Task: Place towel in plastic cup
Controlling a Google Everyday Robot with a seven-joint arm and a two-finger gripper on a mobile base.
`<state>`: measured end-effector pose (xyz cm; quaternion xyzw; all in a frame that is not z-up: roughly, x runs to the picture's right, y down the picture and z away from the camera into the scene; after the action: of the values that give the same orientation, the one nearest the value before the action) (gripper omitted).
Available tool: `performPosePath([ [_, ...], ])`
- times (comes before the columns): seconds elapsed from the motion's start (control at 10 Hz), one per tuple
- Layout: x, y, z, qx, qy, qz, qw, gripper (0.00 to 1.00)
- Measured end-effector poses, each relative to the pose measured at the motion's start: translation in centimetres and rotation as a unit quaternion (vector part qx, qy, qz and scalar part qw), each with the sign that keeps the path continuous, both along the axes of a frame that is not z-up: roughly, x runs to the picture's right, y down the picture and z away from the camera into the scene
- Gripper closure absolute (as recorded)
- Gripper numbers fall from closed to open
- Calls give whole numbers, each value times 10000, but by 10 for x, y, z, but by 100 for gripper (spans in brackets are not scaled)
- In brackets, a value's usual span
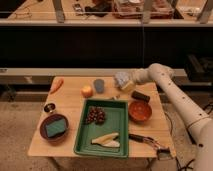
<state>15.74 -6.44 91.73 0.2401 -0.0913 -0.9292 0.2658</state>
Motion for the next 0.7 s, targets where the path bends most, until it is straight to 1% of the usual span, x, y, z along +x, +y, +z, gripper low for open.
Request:
performPosePath([
  [0.1, 0, 0, 2, -26, -6, -1, 10000, 25],
  [0.4, -1, 5, 11, -138, -13, 49, 9999, 52],
  [0.5, -1, 6, 13, -201, -23, 89, 9998, 67],
  [0.6, -2, 6, 14, -219, -29, 108, 9997, 75],
  [0.7, -2, 6, 14, -234, -41, 143, 9996, 85],
])
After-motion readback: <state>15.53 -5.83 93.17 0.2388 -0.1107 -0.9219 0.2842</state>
